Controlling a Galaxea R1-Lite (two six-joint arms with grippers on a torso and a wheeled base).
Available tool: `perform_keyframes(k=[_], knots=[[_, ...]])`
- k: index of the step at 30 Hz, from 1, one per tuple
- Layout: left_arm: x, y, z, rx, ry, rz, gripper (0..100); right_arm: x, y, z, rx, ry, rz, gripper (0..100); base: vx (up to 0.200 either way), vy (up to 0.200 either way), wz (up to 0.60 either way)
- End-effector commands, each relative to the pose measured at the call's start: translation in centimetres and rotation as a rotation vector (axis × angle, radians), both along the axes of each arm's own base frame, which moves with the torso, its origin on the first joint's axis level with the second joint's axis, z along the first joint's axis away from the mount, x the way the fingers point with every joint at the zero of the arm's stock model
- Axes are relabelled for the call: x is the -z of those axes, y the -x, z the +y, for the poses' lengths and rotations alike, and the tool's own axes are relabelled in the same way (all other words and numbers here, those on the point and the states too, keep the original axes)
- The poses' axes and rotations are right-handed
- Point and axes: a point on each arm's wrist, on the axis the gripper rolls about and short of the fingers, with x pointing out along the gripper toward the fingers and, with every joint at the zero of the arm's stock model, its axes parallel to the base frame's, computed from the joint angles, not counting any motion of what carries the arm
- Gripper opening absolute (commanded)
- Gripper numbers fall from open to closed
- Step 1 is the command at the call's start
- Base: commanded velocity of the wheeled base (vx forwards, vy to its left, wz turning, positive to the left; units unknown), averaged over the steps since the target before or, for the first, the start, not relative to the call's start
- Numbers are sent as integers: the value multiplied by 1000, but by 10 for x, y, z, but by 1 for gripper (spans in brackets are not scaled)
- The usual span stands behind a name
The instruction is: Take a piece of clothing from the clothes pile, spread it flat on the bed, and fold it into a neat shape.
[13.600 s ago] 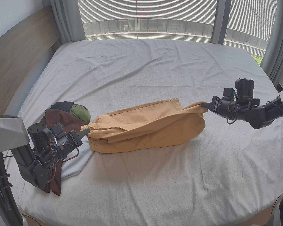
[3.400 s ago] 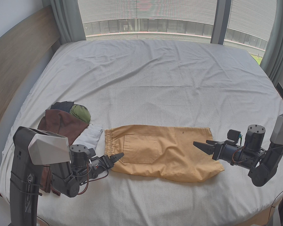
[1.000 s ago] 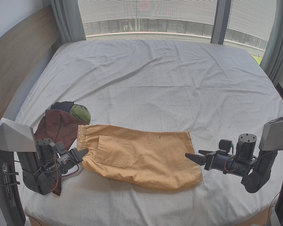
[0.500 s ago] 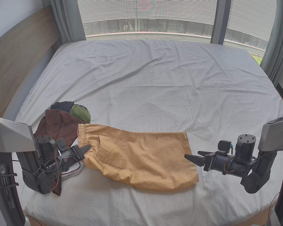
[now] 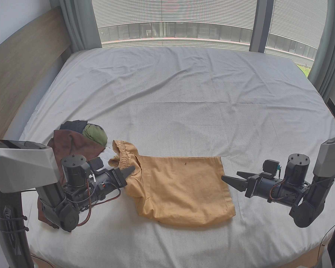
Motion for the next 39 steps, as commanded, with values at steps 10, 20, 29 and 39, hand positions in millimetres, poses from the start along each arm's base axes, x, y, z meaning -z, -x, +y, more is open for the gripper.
perform_keyframes(k=[10, 20, 29, 39], knots=[[-8, -2, -44, 84, 9, -40, 0, -12, 1, -4, 10, -12, -40, 100, 0, 0, 0], [-3, -7, -74, 123, 11, -58, 0, -15, -1, -6, 22, -15, -54, 100, 0, 0, 0], [-4, -3, -100, 183, 4, -41, 0, -25, -8, -16, 61, -28, -99, 100, 0, 0, 0], [-4, -6, -121, 210, -5, -31, 0, -27, -12, -24, 90, -29, -109, 100, 0, 0, 0]])
